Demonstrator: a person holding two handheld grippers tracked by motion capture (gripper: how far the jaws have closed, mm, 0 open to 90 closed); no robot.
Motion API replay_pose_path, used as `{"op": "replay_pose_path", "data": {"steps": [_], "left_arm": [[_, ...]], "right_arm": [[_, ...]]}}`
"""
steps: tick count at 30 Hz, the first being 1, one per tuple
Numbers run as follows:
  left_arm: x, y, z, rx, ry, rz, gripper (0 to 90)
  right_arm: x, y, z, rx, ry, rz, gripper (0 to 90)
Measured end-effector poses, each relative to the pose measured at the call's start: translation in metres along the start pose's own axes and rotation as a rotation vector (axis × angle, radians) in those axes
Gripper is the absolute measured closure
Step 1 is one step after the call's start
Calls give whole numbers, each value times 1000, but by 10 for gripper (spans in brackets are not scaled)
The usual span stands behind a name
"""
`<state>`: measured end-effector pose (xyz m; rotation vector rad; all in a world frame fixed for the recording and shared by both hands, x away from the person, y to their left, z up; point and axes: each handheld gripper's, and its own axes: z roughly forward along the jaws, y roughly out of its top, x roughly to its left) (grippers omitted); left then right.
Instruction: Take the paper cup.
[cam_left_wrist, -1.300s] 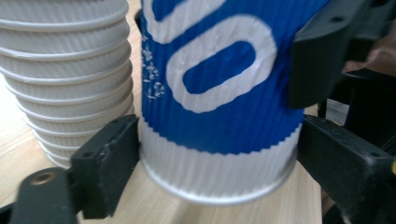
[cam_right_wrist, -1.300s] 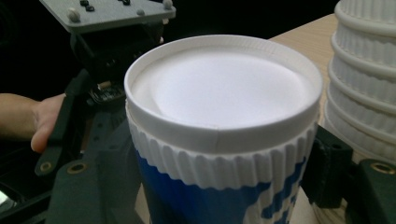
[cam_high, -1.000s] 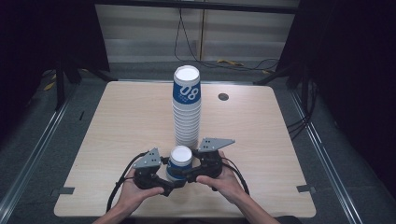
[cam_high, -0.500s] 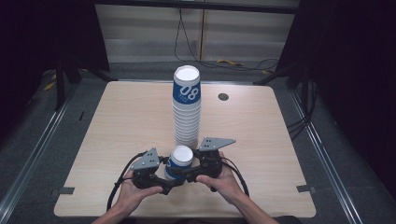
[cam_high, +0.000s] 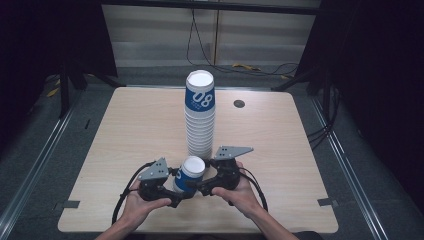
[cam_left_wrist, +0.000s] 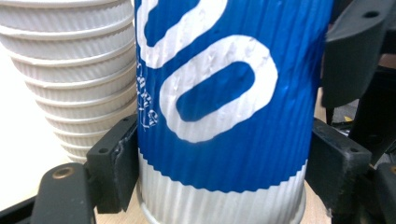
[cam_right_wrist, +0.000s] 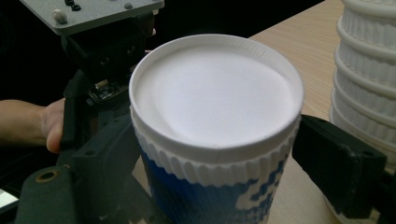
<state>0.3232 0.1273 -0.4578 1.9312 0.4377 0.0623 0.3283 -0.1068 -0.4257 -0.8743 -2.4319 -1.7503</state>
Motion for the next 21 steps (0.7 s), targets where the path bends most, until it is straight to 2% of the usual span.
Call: {"op": "replay_pose_path", "data": {"steps": [11, 14, 19, 21], "left_arm": [[7, 0, -4, 14, -3, -30, 213], [8, -1, -3, 21, -4, -37, 213], [11, -1, -4, 42, -1, -41, 213], [13, -1, -6, 57, 15, -42, 213]], "right_arm": [[-5, 5, -11, 13, 7, 9, 140], [-6, 4, -12, 48, 6, -13, 144], [-9, 6, -14, 74, 5, -38, 152], [-10, 6, -15, 88, 10, -39, 153]]}}
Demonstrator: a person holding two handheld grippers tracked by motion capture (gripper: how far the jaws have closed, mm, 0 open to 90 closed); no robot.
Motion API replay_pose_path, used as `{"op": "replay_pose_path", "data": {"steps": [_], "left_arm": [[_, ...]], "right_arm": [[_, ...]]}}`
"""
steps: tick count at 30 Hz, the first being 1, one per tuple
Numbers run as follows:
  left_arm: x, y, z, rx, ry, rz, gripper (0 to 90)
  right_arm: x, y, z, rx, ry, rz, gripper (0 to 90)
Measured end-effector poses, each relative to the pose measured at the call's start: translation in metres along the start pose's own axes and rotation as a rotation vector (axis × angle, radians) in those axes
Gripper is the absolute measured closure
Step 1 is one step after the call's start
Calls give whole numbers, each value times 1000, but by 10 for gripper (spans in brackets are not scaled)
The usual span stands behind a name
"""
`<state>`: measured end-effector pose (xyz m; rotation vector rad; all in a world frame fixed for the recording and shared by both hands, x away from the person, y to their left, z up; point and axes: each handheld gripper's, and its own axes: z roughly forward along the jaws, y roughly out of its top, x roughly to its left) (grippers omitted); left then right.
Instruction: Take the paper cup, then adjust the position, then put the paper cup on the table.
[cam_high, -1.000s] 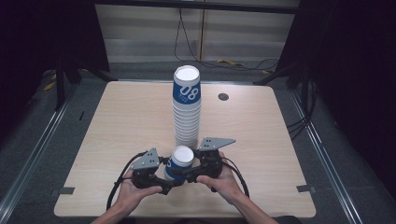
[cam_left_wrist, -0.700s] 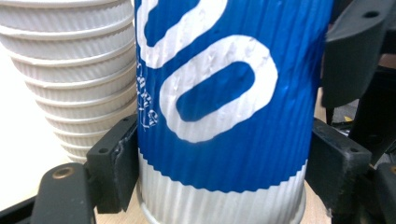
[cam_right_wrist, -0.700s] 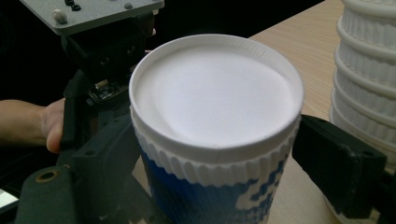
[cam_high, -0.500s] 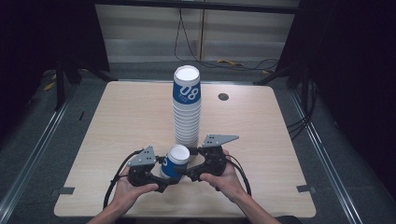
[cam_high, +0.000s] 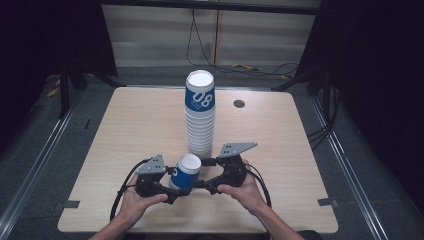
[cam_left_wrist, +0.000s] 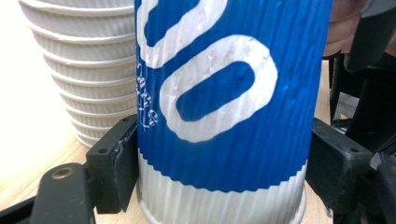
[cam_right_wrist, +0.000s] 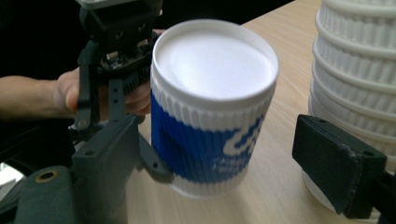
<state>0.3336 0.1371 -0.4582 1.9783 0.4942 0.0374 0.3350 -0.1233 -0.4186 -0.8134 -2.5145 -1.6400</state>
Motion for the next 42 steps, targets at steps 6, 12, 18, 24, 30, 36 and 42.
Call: {"op": "replay_pose_path", "data": {"steps": [6, 12, 18, 24, 30, 36, 42], "left_arm": [[5, 0, -4, 37, 4, -5, 214], [4, 0, -7, 56, 5, -20, 213], [2, 1, -6, 93, 13, 16, 214], [2, 2, -6, 127, 5, 23, 215], [1, 3, -4, 154, 12, 35, 217], [2, 8, -2, 183, 22, 55, 216], [-1, 14, 5, 231, 38, 109, 220]], "right_arm": [[-6, 1, -7, 23, -7, -2, 157], [-8, -1, -10, 57, -11, -9, 189], [-9, -2, -10, 86, -5, -17, 190], [-8, -2, -12, 122, 3, -30, 190], [-7, -2, -15, 158, 11, -40, 187], [-8, -2, -13, 199, 16, -50, 175], [-9, 0, -11, 232, 24, -71, 182]]}}
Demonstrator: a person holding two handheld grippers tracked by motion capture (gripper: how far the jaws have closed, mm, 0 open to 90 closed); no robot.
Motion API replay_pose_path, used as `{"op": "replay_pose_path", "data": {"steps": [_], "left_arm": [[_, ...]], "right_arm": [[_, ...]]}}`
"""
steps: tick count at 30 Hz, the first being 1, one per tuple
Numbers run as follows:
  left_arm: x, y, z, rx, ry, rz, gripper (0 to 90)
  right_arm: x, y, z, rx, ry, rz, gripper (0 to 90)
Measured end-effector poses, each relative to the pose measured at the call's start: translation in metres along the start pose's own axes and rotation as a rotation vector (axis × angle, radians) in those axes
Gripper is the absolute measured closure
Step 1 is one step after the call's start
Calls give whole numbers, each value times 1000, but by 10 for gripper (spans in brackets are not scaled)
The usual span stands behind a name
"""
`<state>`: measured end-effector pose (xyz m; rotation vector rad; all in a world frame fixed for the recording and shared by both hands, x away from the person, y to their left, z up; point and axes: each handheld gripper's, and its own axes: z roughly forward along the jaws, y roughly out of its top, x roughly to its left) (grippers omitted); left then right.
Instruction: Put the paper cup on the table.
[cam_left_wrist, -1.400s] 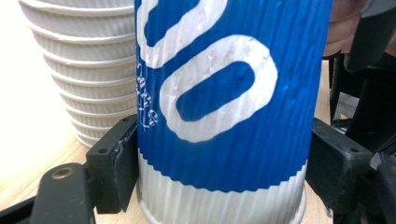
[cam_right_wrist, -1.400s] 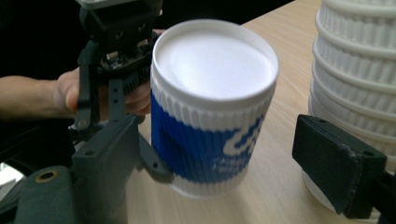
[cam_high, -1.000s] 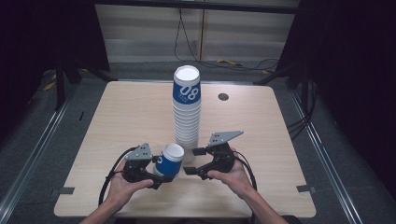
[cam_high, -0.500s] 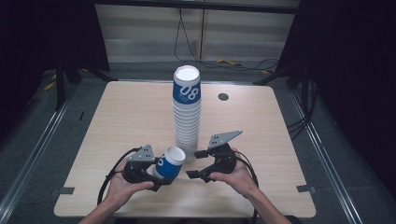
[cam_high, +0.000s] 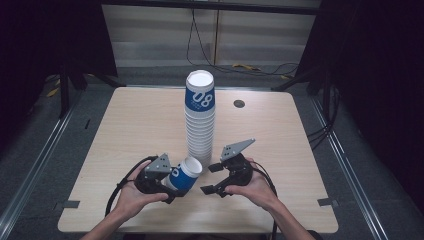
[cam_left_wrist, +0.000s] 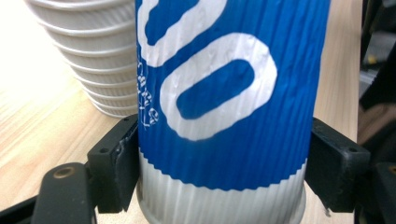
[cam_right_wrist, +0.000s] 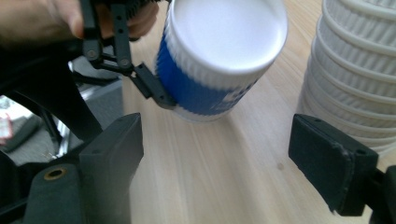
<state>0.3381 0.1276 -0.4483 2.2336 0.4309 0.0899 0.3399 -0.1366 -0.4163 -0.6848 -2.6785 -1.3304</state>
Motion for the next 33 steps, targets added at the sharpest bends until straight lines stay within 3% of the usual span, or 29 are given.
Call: {"op": "replay_pose_path", "data": {"steps": [3, 4, 10, 18, 22, 25, 33], "left_arm": [[-3, 2, 2, 47, -12, 26, 220], [-5, 4, 4, 82, -28, 53, 220], [-15, 8, 8, 178, -31, 118, 220], [-12, 18, 7, 189, -43, 150, 220], [-14, 25, 11, 265, -65, 198, 220], [-15, 25, 16, 283, -74, 214, 218], [-15, 24, 22, 305, -82, 210, 218]], "right_arm": [[0, 2, 1, 28, -13, -23, 184], [0, 2, 0, 30, -9, -27, 189], [3, -1, 1, 85, -12, -55, 197], [5, -4, 5, 139, -39, -96, 227], [4, -3, 9, 162, -40, -102, 222], [5, -2, 11, 176, -22, -117, 254], [6, -2, 16, 230, -26, -130, 226]]}}
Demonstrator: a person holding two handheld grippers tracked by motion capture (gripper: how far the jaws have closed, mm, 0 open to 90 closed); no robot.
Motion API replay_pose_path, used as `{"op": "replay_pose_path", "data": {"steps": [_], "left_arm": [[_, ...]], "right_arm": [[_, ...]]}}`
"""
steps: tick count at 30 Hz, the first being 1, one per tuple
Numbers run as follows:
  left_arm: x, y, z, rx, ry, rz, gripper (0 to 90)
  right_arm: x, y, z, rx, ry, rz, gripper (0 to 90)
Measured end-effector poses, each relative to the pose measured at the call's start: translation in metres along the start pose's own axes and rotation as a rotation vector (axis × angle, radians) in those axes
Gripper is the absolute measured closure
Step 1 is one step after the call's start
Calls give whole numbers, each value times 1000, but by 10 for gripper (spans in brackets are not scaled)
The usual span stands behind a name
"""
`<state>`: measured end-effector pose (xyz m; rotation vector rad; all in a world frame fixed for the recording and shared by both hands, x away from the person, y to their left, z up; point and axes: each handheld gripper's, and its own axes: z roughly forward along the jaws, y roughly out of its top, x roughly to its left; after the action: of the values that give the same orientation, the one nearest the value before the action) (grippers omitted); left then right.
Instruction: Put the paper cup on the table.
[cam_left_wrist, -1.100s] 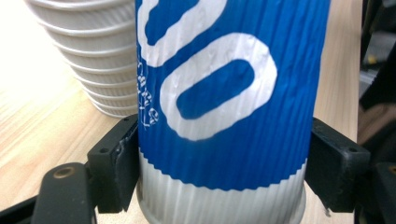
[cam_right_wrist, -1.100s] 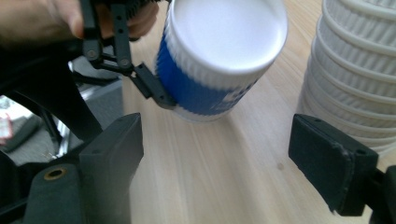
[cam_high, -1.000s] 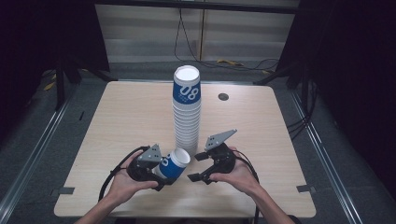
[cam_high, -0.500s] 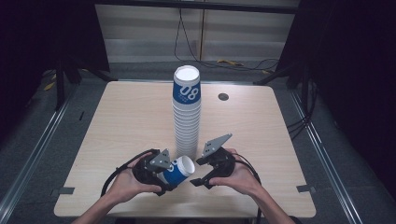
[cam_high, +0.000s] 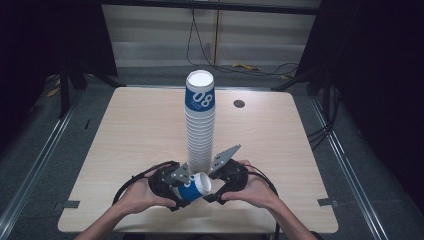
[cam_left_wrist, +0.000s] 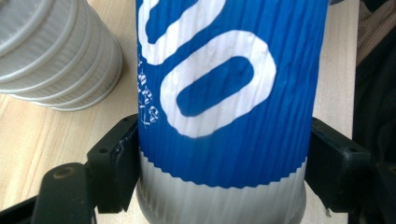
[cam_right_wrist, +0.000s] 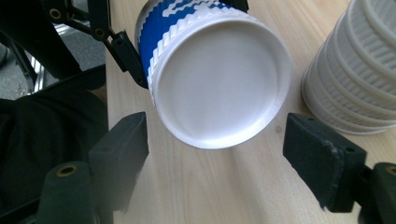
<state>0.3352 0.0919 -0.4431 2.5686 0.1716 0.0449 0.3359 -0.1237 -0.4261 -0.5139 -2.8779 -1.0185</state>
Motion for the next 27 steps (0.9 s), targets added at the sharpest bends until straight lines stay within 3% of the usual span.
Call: {"op": "replay_pose_path", "data": {"steps": [1, 4, 10, 11, 12, 13, 15, 16, 17, 20, 21, 23, 27], "left_arm": [[0, 0, 0, -5, 2, 2, 218], [-1, 1, 0, -3, 4, 20, 219], [-5, 1, 6, 38, 2, 35, 219], [-3, 2, 5, 59, 3, 76, 219], [-5, 2, 7, 46, 1, 52, 219], [-5, 3, 7, 51, 5, 65, 219], [-10, 4, 8, 25, 3, 49, 219], [-9, 5, 6, 55, 3, 93, 219], [-13, 4, 7, 29, 1, 53, 219], [-13, 6, 6, 80, -1, 111, 219], [-15, 6, 8, 65, 2, 96, 219], [-14, 8, 7, 83, -9, 117, 219], [-17, 10, 11, 75, -16, 116, 219]], "right_arm": [[0, 0, 0, 16, 9, 9, 236], [3, 2, 3, 48, -19, -30, 225], [3, 3, 9, 76, -20, -47, 215], [2, 3, 10, 81, -20, -44, 211], [2, 4, 11, 86, -18, -47, 211], [2, 4, 12, 87, -16, -49, 213], [2, 4, 13, 88, 0, -51, 219], [3, 5, 14, 88, 4, -53, 214], [3, 5, 14, 87, 10, -60, 214], [6, 6, 16, 96, 34, -62, 213], [6, 6, 17, 95, 41, -71, 212], [8, 6, 17, 95, 48, -64, 209], [9, 8, 17, 91, 61, -75, 206]]}}
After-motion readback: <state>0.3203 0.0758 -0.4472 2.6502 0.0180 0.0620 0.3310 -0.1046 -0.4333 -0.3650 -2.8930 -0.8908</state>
